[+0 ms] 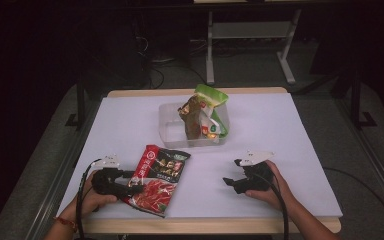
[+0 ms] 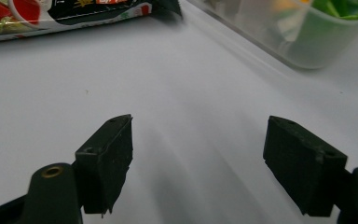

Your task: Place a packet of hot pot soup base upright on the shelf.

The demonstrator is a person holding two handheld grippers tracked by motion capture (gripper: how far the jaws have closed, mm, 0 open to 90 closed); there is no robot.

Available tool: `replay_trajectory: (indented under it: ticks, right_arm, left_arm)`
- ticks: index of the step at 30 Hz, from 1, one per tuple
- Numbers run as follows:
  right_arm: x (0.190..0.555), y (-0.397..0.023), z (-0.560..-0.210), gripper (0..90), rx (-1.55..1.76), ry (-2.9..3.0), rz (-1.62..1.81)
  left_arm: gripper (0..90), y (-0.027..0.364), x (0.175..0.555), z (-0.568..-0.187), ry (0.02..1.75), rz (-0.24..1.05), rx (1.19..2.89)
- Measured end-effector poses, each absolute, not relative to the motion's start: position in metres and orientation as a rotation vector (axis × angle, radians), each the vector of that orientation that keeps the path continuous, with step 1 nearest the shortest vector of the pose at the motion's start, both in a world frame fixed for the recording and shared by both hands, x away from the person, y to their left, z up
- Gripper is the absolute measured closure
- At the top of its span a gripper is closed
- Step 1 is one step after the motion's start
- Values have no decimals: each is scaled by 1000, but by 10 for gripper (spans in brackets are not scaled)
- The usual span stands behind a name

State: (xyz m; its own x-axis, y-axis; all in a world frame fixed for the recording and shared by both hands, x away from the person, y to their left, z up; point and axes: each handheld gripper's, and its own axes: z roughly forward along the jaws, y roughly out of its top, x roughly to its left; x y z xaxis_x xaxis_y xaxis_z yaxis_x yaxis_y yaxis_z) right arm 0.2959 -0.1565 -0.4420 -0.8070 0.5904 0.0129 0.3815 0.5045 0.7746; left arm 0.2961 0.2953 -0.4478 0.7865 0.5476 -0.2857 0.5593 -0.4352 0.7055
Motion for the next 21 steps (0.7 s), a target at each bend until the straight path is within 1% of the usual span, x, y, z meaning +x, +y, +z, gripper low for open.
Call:
replay_trajectory:
  ticks: [8, 17, 21]
  right_arm:
    - [294, -141, -446, 238, 806, 2548, 1208]
    - [293, -103, -448, 275, 789, 2654, 1288]
    - [293, -91, -448, 275, 776, 2685, 1301]
  left_arm:
    - [230, 289, 292, -448, 829, -16, 2135]
    - [178, 263, 288, -447, 787, -13, 2182]
    - [177, 261, 289, -447, 779, -21, 2187]
